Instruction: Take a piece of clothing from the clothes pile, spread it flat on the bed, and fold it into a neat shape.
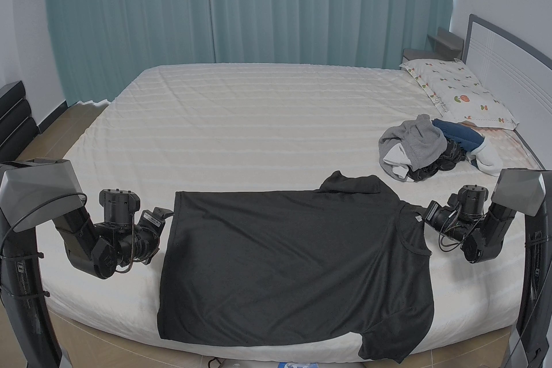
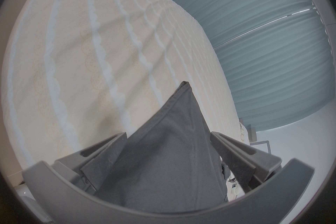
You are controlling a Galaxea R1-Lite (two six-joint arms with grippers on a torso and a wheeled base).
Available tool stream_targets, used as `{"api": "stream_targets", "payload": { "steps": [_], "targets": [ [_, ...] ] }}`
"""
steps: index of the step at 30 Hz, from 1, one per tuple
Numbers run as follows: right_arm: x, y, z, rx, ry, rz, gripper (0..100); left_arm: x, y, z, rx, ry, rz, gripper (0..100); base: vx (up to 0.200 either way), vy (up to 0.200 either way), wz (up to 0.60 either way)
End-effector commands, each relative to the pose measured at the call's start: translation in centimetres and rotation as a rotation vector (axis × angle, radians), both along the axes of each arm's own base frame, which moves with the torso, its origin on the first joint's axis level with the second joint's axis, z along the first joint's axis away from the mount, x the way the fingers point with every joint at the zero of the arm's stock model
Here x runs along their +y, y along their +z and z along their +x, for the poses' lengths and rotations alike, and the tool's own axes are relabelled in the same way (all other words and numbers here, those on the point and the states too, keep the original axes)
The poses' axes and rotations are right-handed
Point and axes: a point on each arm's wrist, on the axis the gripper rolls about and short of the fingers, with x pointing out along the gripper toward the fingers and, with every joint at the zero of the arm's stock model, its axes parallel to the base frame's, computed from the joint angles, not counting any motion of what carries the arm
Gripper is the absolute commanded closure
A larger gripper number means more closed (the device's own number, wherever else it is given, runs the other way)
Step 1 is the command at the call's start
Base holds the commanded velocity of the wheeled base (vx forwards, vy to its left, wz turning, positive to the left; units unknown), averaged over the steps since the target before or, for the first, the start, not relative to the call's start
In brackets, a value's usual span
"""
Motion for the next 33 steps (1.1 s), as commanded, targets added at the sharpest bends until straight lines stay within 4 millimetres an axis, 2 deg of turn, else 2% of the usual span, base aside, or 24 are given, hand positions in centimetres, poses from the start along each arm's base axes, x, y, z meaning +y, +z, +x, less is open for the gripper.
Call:
{"api": "stream_targets", "payload": {
  "steps": [1, 4, 5, 10, 11, 16, 18, 19, 20, 22, 26, 30, 33],
  "targets": [
    [-0.3, -0.6, 0.0, 0.014, -0.006, -0.002, 100, 0.0, 0.1, -0.1, 0.000, 0.000, 0.001, 0, 0.000, 0.000, 0.00],
    [-0.3, -0.9, -0.1, 0.026, -0.004, -0.002, 100, 0.0, 0.1, -0.2, 0.004, -0.004, 0.007, 0, 0.000, 0.000, 0.00],
    [-0.3, -1.0, -0.1, 0.027, -0.004, -0.002, 0, 0.0, 0.1, -0.2, 0.003, -0.005, 0.009, 0, 0.000, 0.000, 0.00],
    [-0.4, 0.4, -0.2, -0.006, -0.009, -0.004, 0, -0.1, -0.1, -0.5, 0.010, -0.025, 0.029, 0, 0.000, 0.000, 0.00],
    [-0.6, 1.6, -0.3, -0.022, -0.011, -0.003, 0, -0.1, -0.1, -0.6, 0.012, -0.029, 0.036, 0, 0.000, 0.000, 0.00],
    [-0.6, 2.8, -1.0, -0.013, -0.014, -0.002, 0, -0.2, -0.1, -1.0, 0.019, -0.040, 0.044, 0, 0.000, 0.000, 0.00],
    [-0.4, 3.0, -2.9, 0.039, -0.011, 0.003, 0, -0.5, -0.2, -1.4, 0.031, -0.054, 0.047, 0, 0.000, 0.000, 0.00],
    [-0.4, 3.1, -2.9, 0.039, -0.011, 0.003, 0, -0.5, -0.2, -1.4, 0.031, -0.052, 0.044, 0, 0.000, 0.000, 0.00],
    [-0.1, 3.0, -4.4, 0.072, -0.005, 0.014, 0, -0.8, -0.2, -1.6, 0.036, -0.066, 0.041, 0, 0.000, 0.000, 0.00],
    [0.1, 3.1, -5.4, 0.093, -0.006, 0.025, 0, -1.2, -0.4, -2.1, 0.049, -0.085, 0.039, 0, 0.000, 0.000, 0.00],
    [0.6, 2.4, -8.2, 0.180, -0.003, 0.029, 0, -1.6, -0.2, -2.6, 0.052, -0.103, 0.037, 0, -0.200, 0.000, 0.00],
    [0.7, 1.9, -9.7, 0.224, -0.006, 0.051, 0, -1.5, -0.3, -2.8, 0.058, -0.104, 0.037, 0, -0.200, 0.000, 0.00],
    [0.7, 1.8, -9.9, 0.232, -0.008, 0.053, 0, -1.6, -0.4, -2.8, 0.063, -0.107, 0.036, 0, -0.200, 0.000, 0.00]
  ]
}}
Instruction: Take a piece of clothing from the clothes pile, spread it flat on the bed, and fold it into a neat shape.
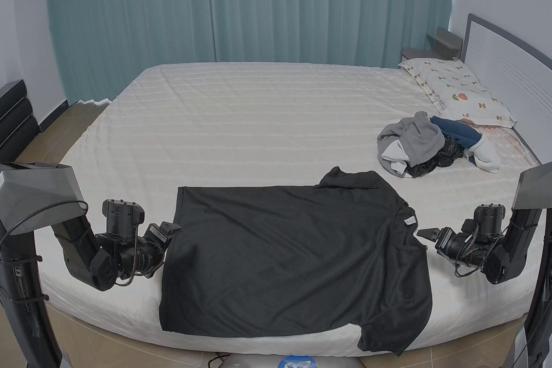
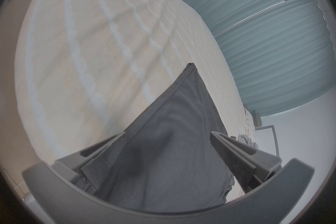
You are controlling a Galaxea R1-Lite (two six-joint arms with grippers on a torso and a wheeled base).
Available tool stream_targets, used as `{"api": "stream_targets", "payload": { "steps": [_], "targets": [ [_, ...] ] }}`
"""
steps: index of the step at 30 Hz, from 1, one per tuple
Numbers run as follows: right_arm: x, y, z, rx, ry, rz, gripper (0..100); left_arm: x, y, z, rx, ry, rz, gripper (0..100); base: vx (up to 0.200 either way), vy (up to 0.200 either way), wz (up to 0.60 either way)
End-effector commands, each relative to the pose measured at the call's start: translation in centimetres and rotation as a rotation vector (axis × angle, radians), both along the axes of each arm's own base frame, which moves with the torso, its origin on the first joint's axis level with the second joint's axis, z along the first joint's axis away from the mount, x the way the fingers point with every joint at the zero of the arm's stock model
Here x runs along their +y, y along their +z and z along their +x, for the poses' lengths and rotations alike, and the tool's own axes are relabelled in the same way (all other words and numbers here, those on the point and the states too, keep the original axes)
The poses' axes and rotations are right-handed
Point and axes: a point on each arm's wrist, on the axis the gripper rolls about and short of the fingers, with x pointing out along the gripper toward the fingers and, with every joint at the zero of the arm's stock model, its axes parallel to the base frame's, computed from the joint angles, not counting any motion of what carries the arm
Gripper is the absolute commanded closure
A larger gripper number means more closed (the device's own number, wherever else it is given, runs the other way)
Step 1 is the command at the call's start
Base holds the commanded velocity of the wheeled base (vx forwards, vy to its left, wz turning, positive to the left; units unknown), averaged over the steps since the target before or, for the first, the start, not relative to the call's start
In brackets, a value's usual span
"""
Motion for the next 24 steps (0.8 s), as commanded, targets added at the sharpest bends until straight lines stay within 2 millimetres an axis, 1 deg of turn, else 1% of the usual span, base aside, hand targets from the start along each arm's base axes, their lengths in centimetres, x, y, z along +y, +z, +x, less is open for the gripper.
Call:
{"api": "stream_targets", "payload": {
  "steps": [1, 4, 9, 12, 13, 14, 15, 19, 21, 22, 24],
  "targets": [
    [0.0, 0.2, -1.2, 0.021, -0.003, 0.008, 0, -0.2, 0.0, -0.3, 0.008, -0.008, -0.001, 0, -0.200, 0.000, 0.00],
    [0.0, -0.1, -1.9, 0.051, -0.003, 0.011, 0, -0.2, -0.1, -0.3, 0.009, -0.012, -0.005, 0, -0.200, 0.000, 0.00],
    [0.2, -0.8, -2.6, 0.088, 0.025, 0.028, 0, -0.1, 0.0, -0.4, 0.009, -0.020, 0.000, 0, 0.000, 0.000, 0.00],
    [0.4, -1.1, -3.5, 0.117, 0.069, 0.048, 0, 0.0, -0.5, -1.6, 0.035, -0.088, 0.081, 0, 0.000, 0.000, 0.00],
    [0.5, -1.1, -3.6, 0.120, 0.080, 0.051, 0, 0.1, -0.8, -2.2, 0.049, -0.122, 0.120, 0, 0.000, 0.000, 0.00],
    [0.5, -1.1, -3.6, 0.120, 0.081, 0.049, 0, 0.1, -0.8, -2.2, 0.049, -0.127, 0.124, 0, 0.000, 0.000, 0.00],
    [0.5, -1.2, -3.7, 0.124, 0.090, 0.049, 0, 0.2, -1.2, -3.0, 0.068, -0.179, 0.181, 0, 0.000, 0.000, 0.00],
    [0.6, -1.4, -4.0, 0.137, 0.101, 0.058, 0, 0.0, -1.7, -4.5, 0.106, -0.259, 0.250, 0, 0.000, 0.000, 0.00],
    [0.6, -1.4, -4.0, 0.137, 0.101, 0.058, 0, 0.0, -1.7, -4.5, 0.106, -0.259, 0.250, 0, 0.000, 0.000, 0.00],
    [0.7, -1.5, -4.1, 0.145, 0.113, 0.065, 0, -0.8, -2.3, -5.5, 0.133, -0.333, 0.286, 0, 0.000, 0.000, 0.00],
    [0.8, -1.6, -4.1, 0.148, 0.116, 0.065, 0, -1.3, -2.4, -5.8, 0.137, -0.363, 0.297, 0, 0.000, 0.000, 0.00]
  ]
}}
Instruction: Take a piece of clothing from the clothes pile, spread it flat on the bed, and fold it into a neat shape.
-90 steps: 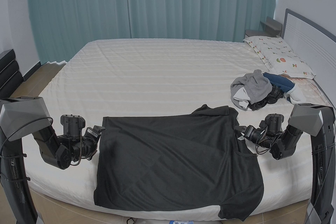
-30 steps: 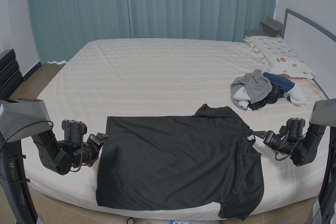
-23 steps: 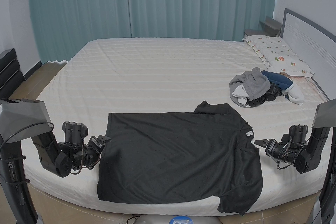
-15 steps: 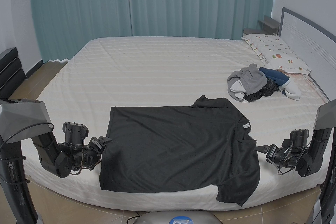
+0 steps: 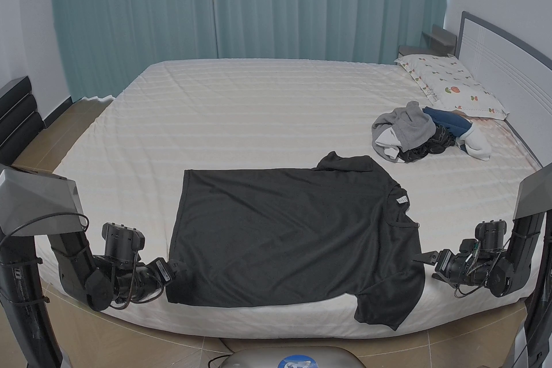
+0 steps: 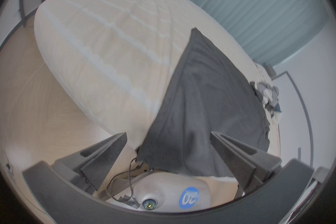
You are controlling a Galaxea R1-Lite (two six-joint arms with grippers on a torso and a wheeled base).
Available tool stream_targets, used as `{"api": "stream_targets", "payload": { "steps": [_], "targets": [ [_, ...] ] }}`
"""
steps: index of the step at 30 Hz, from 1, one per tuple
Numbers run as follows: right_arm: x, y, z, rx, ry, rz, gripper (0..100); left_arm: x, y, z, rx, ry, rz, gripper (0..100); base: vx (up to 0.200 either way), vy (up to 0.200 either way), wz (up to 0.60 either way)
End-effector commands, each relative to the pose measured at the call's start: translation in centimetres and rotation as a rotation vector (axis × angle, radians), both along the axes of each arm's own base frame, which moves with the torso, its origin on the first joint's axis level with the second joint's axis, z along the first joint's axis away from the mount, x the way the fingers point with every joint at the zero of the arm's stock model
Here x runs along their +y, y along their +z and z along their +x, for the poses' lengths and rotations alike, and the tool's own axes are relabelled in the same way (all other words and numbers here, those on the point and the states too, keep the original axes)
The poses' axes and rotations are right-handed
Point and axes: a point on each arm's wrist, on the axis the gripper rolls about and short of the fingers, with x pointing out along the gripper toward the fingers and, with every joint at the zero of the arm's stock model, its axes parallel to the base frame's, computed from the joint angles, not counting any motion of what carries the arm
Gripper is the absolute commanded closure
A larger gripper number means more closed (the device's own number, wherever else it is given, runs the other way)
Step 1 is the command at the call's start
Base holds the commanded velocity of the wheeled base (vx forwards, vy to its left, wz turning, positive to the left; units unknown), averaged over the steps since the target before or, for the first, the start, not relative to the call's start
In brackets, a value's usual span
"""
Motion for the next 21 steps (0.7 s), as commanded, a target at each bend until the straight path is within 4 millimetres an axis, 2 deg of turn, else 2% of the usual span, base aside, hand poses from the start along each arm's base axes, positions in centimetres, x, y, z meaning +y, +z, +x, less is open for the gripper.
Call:
{"api": "stream_targets", "payload": {
  "steps": [1, 6, 10, 16, 21],
  "targets": [
    [0.2, -0.4, -0.3, 0.023, 0.015, 0.007, 0, -1.1, -0.7, -1.5, 0.048, -0.075, 0.030, 0, 0.000, 0.000, 0.00],
    [0.5, -0.5, -0.5, 0.030, 0.026, 0.006, 0, -1.4, -0.7, -1.6, 0.044, -0.088, 0.029, 0, 0.000, 0.000, 0.00],
    [1.1, -0.9, -0.6, 0.036, 0.065, -0.015, 0, -1.8, -1.7, -1.0, 0.056, -0.093, 0.045, 0, 0.000, 0.000, 0.00],
    [1.1, -0.9, -0.6, 0.037, 0.065, -0.013, 0, -2.2, -1.6, -0.5, -0.003, -0.102, 0.033, 0, 0.000, 0.000, 0.00],
    [1.3, -0.9, -0.6, 0.037, 0.074, -0.013, 0, -2.1, -2.2, -0.2, -0.016, -0.122, 0.057, 0, 0.000, 0.000, 0.00]
  ]
}}
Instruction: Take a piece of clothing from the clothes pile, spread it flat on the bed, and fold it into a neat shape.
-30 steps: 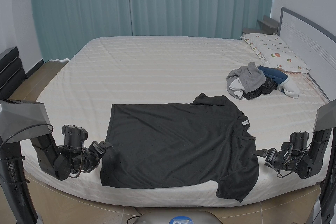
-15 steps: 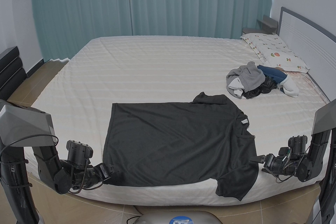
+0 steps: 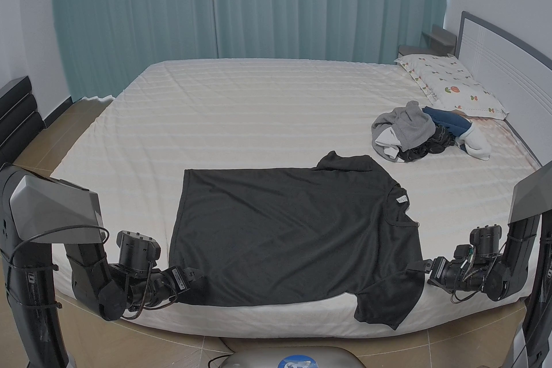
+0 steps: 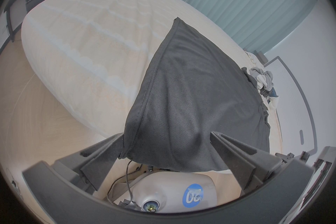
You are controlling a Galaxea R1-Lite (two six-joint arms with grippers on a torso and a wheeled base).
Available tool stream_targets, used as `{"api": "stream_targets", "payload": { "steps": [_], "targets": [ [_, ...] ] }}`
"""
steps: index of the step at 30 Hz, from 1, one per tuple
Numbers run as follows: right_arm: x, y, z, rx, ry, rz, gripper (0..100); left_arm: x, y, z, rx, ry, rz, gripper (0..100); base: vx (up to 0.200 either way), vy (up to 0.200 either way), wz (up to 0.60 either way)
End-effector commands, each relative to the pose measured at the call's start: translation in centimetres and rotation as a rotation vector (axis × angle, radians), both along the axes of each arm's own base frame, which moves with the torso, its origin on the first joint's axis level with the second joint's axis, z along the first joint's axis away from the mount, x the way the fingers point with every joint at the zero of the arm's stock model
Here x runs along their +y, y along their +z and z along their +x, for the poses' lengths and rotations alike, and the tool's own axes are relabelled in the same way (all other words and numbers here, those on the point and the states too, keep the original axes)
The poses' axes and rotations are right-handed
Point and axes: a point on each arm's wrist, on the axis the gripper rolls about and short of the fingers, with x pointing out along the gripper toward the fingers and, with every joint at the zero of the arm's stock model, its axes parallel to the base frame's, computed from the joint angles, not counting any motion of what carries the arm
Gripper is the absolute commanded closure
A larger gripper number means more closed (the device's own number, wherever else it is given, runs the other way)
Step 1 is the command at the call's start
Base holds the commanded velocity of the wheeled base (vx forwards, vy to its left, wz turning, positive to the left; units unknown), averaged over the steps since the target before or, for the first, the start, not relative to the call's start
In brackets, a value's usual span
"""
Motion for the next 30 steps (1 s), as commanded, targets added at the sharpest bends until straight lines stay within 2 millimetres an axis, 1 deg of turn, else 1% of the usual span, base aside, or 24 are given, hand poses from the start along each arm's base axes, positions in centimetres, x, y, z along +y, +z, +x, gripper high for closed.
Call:
{"api": "stream_targets", "payload": {
  "steps": [1, 15, 16, 24, 30],
  "targets": [
    [0.2, -0.1, 0.0, 0.006, 0.008, 0.001, 0, 0.1, -1.0, 0.0, 0.021, -0.008, 0.020, 0, 0.000, 0.000, 0.00],
    [0.3, -0.1, 0.0, 0.006, 0.009, 0.002, 0, 0.4, -0.9, 0.3, 0.010, 0.004, 0.019, 0, 0.000, 0.000, 0.00],
    [0.3, -0.1, 0.0, 0.006, 0.010, 0.001, 0, 0.4, -0.9, 0.3, 0.009, 0.006, 0.019, 100, 0.000, 0.000, 0.00],
    [0.3, -0.2, -0.2, 0.011, 0.009, -0.002, 0, 0.6, -0.9, -0.5, 0.032, 0.003, 0.028, 100, 0.000, 0.000, 0.00],
    [0.8, -0.2, -0.3, 0.016, 0.028, -0.008, 0, 1.2, 0.0, -0.6, 0.010, 0.025, 0.027, 100, 0.000, 0.000, 0.00]
  ]
}}
